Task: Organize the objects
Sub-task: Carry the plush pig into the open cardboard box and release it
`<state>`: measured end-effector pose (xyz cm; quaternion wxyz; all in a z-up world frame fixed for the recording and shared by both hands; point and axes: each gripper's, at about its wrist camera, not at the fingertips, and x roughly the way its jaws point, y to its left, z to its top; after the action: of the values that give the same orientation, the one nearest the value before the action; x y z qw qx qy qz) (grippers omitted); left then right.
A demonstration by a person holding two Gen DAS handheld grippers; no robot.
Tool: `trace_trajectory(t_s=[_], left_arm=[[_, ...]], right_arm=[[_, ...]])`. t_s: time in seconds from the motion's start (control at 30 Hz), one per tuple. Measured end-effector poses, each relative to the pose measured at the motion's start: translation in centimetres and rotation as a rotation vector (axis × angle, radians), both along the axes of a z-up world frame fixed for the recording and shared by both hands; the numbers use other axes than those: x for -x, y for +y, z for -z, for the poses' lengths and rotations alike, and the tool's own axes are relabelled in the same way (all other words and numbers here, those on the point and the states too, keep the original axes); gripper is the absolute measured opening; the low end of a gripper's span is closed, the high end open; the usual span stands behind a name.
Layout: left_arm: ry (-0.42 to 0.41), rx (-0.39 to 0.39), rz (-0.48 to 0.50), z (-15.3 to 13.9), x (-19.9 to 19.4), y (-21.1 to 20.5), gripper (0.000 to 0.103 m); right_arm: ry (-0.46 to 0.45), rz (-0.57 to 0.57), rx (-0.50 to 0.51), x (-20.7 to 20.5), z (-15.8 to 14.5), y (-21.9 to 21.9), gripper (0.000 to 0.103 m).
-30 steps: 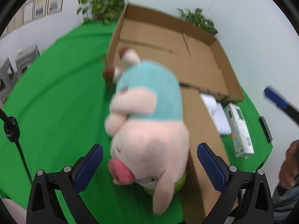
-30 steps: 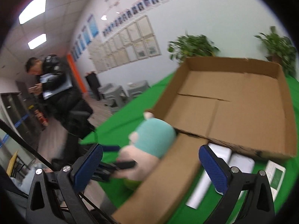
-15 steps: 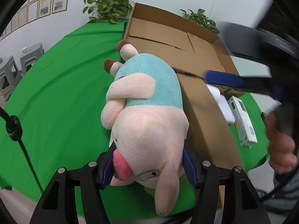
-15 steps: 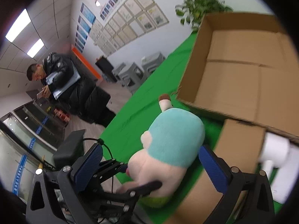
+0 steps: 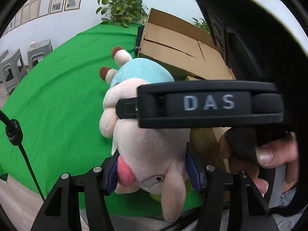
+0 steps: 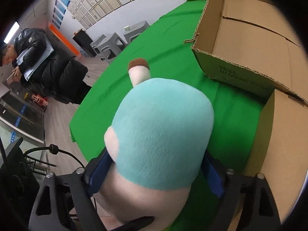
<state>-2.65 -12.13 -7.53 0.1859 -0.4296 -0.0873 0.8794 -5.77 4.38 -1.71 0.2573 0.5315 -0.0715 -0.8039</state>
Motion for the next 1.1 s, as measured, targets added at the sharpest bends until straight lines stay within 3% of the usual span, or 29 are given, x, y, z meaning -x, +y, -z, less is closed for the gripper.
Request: trace_trajectory(t_s=[0.17, 0.27, 0.5, 0.57, 0.7, 0.8, 1.1], left_arm=[[0.047, 0.045, 0.020, -1.2, -0.3, 1.5, 0.054], [0.148, 0.072, 0.062, -4.1, 0.6, 2.7, 0.054], [0.529, 0.060, 0.182, -16.6, 6.2, 7.5, 0.054], [0.553, 0.047, 0.206, -18.3, 7.9, 8.5, 0.054], [0.531, 0.008, 0.253, -19.0, 11.6, 9.9, 0.054], [0.467, -0.012, 0.258, -17.3, 14.1, 9.9, 0.054], [0.162, -0.044, 0.218, -7.4, 20.3, 7.8, 0.054]], right_arm=[[0.029, 0.011, 0.032, -0.4, -0.3, 1.6, 0.067], [0.121, 0.037, 0.068, -0.1, -3.1, 3.3, 0.064], [0.524, 0.154, 0.059, 2.9, -17.8, 10.0, 0.061], [0.592, 0.197, 0.051, 4.2, -20.9, 12.0, 0.061], [0.598, 0.246, 0.014, 7.3, -22.4, 14.0, 0.061], [0.550, 0.245, -0.014, 10.2, -20.8, 13.7, 0.061], [0.293, 0.231, -0.029, 18.2, -9.2, 12.1, 0.061]])
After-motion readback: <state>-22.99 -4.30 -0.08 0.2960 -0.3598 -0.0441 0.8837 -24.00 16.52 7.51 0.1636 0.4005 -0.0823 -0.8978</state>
